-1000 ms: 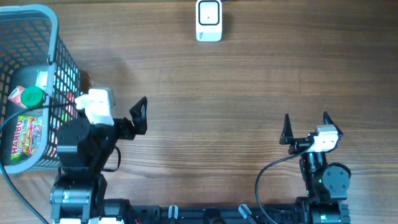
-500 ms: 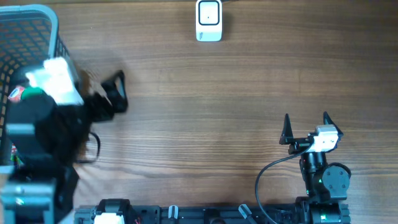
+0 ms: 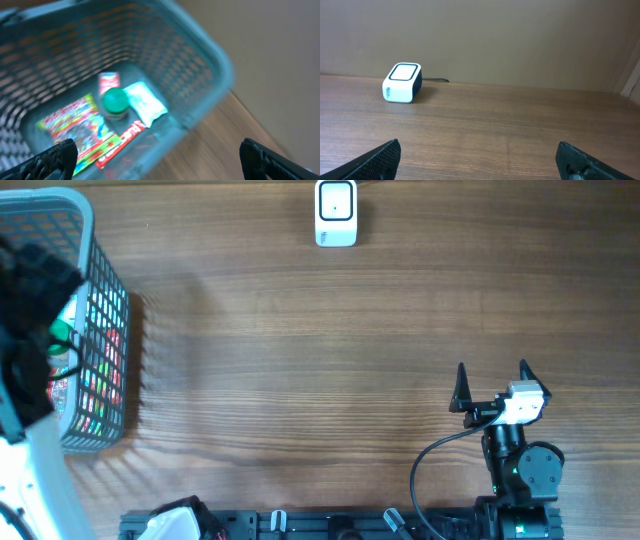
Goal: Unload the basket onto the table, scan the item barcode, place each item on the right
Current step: 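Move the left gripper over the basket toward the green-lidded jar, then grasp the green-lidded jar with the left gripper and lift it, then carry the jar toward the scanner and lower it onto the table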
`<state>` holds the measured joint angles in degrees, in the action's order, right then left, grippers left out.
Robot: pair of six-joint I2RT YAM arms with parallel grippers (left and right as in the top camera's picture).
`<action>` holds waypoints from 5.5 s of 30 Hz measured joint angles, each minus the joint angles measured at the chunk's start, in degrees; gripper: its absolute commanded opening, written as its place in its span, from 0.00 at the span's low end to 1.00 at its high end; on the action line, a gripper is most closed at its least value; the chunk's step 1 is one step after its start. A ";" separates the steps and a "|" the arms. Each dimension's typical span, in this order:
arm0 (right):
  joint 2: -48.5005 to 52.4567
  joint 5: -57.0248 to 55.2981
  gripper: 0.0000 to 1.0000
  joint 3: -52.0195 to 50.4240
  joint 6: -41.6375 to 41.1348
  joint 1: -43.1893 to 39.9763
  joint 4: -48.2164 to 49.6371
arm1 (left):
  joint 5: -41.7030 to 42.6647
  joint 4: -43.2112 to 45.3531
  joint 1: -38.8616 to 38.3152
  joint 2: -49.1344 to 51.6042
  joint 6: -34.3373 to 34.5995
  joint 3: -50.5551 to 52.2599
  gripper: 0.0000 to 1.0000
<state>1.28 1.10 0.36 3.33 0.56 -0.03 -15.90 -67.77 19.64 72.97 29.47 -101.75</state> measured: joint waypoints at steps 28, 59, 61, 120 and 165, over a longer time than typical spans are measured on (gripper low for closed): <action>0.00 0.00 1.00 0.00 0.00 0.00 0.02 | 14.12 1.11 17.66 32.76 5.22 -0.37 1.00; 0.00 0.00 1.00 0.00 0.00 0.00 0.02 | 13.68 6.73 17.66 48.13 5.25 -0.37 1.00; 0.00 0.00 1.00 0.00 0.00 0.00 0.00 | 13.68 7.72 17.66 48.13 5.25 -0.37 1.00; 0.00 0.00 1.00 0.00 0.00 0.00 0.02 | 25.29 -8.04 -10.60 14.21 6.08 -21.75 0.62; 0.00 0.00 1.00 0.00 0.00 0.00 0.02 | 14.51 5.75 -60.57 51.58 26.84 5.07 0.66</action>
<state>1.28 1.10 0.36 3.33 0.56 -0.01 -1.39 -62.02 -40.93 124.55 56.31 -96.68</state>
